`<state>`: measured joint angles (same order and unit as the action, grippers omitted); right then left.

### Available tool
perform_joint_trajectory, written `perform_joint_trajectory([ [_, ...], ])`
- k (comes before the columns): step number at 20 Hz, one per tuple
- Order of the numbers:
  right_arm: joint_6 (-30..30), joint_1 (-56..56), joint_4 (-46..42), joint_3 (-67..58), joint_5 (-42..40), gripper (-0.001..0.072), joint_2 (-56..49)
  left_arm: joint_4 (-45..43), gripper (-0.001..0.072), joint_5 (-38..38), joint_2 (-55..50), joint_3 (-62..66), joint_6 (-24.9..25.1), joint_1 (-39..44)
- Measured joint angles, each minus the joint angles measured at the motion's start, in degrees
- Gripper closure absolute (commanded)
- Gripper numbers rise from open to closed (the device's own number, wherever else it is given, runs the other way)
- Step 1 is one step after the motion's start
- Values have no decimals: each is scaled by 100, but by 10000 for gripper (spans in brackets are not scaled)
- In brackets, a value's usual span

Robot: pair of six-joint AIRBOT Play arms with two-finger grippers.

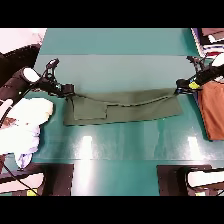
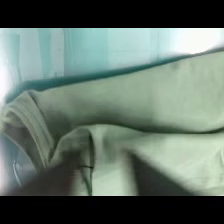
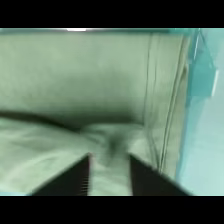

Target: Fold the shirts.

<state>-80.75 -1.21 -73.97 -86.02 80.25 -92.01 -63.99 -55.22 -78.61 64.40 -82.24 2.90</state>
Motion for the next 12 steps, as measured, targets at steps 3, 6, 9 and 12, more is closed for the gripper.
perform_joint_trajectory([
  [3, 46, 208, 44, -114, 168, 384, -105, -13, 232, -267, -44, 160, 7, -2],
  [6, 184, 636, 116, -146, 481, 149, -142, -24, 232, -671, -50, 343, 9, 0],
  [9, 313, 1215, 568, 52, 573, 117, -164, 44, 488, -920, -24, 426, 2, 0],
  [12, 601, 1735, 1086, 557, 413, 119, -173, 229, 679, -1010, -11, 457, 2, 28],
])
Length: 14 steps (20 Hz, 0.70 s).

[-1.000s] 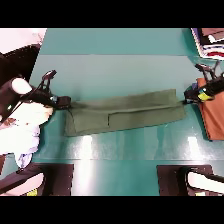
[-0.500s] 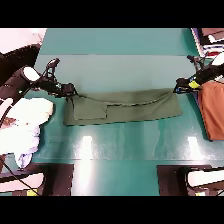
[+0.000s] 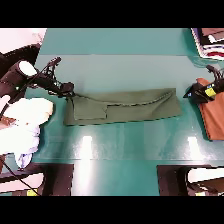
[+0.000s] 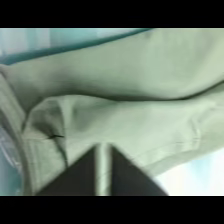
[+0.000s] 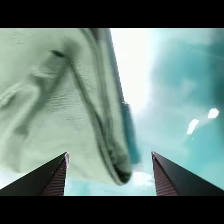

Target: Fold the shirts.

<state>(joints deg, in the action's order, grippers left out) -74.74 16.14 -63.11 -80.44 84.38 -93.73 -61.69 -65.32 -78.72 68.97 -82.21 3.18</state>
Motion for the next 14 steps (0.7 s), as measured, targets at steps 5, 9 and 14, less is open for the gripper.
perform_joint_trajectory([
  [5, 470, 289, 667, 621, -262, 124, -256, 264, 679, 199, 4, 13, -24, 317],
  [9, 645, -63, 1010, 579, -238, 403, -586, 356, 680, 522, -39, 13, -216, 741],
  [14, 769, -494, 984, 190, -170, 689, -728, 599, 680, 1113, -354, 122, -321, 1322],
])
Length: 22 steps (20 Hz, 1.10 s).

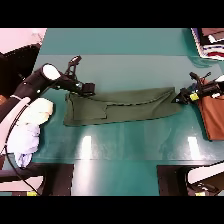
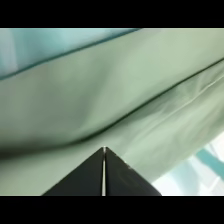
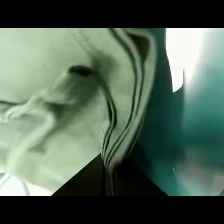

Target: Fold the shirts.

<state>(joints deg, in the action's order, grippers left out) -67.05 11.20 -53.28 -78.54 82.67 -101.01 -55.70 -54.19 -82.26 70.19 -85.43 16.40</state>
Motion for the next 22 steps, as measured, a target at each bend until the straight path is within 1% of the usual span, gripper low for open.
perform_joint_trajectory([
  [3, -50, -122, 57, -323, 258, 689, 275, 131, 680, 208, -424, 372, -20, 341],
  [6, -313, -385, 98, -640, 387, 689, 815, 225, 680, 308, -1016, 970, -24, 728],
  [11, -723, -1161, 129, -1338, 376, 689, 1606, 332, 680, 223, -2006, 1860, -26, 1346],
  [16, -1034, -1996, 192, -2050, 273, 689, 1847, 372, 680, 138, -2586, 2155, -133, 1665],
  [22, -1152, -2728, 835, -2293, -4, 689, 1888, 367, 680, 85, -2809, 2280, -260, 1703],
])
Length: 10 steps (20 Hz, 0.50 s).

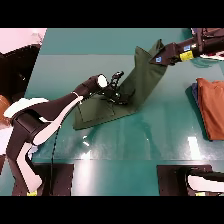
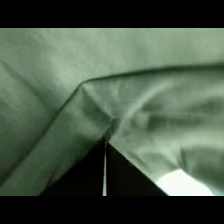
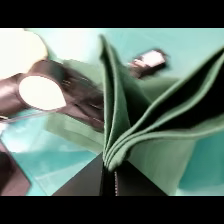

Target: Fold the shirts.

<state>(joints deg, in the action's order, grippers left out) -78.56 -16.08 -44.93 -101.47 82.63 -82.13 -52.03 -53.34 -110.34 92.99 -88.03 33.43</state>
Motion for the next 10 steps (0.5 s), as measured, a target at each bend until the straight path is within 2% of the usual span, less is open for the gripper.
perform_joint_trajectory([
  [5, -15, -330, 413, -33, -190, 689, 7, -289, 680, -417, 393, 125, -4, -396],
  [10, 160, -1045, 752, -39, -501, 688, -173, -1141, 680, -892, 1572, 155, -4, -1434],
])
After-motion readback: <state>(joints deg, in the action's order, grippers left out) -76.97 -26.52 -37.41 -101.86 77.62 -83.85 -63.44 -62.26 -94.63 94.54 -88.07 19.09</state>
